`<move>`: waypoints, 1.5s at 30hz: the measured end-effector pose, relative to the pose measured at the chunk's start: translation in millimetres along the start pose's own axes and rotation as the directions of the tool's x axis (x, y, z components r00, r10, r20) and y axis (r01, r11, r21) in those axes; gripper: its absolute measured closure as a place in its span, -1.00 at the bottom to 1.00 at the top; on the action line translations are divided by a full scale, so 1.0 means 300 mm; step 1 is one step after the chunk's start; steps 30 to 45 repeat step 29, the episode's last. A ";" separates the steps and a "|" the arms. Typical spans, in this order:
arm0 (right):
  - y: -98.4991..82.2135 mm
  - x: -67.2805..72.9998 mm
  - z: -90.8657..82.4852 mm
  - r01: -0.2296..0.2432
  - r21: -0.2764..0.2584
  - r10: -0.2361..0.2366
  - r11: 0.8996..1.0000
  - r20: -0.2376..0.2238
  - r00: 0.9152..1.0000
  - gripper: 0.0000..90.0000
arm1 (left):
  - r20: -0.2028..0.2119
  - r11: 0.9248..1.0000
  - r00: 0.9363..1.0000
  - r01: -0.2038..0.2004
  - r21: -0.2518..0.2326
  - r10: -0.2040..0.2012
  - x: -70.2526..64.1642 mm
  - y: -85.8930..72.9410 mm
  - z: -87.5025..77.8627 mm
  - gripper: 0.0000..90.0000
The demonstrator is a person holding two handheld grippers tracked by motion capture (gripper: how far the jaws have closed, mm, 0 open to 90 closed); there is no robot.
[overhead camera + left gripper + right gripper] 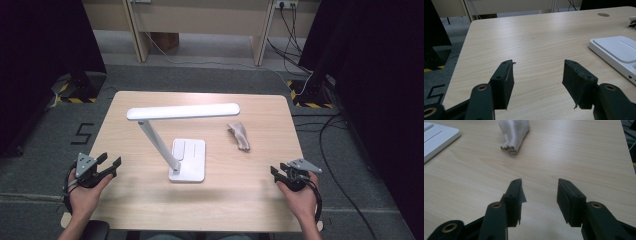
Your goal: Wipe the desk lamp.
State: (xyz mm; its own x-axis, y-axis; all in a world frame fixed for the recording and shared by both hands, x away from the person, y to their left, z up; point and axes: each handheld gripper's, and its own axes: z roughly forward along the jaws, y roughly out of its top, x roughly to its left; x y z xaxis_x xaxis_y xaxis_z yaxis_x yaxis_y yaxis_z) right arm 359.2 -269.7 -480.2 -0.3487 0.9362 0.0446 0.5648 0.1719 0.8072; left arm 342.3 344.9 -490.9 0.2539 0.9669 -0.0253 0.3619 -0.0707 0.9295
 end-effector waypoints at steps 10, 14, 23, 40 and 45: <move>-0.035 -0.021 0.005 -0.015 -0.021 0.015 1.000 0.007 1.000 0.24 | -0.011 1.000 1.000 -0.012 -0.001 0.012 0.000 -0.010 0.005 -0.09; -0.044 -0.022 0.005 -0.027 -0.039 0.027 0.999 0.008 1.000 0.24 | -0.009 1.000 1.000 -0.009 -0.015 0.009 -0.006 -0.012 0.004 -0.09; -0.055 -0.021 -0.002 -0.032 -0.077 0.034 0.997 0.020 0.999 0.23 | 0.008 0.999 0.999 -0.046 -0.009 0.046 -0.023 -0.013 -0.001 -0.11; -0.058 -0.017 -0.001 -0.029 -0.084 0.032 0.996 0.027 0.999 0.22 | 0.011 0.999 0.999 -0.048 -0.009 0.048 -0.025 -0.017 -0.001 -0.12; -0.058 -0.017 -0.001 -0.029 -0.084 0.032 0.996 0.027 0.999 0.22 | 0.011 0.999 0.999 -0.048 -0.009 0.048 -0.025 -0.017 -0.001 -0.12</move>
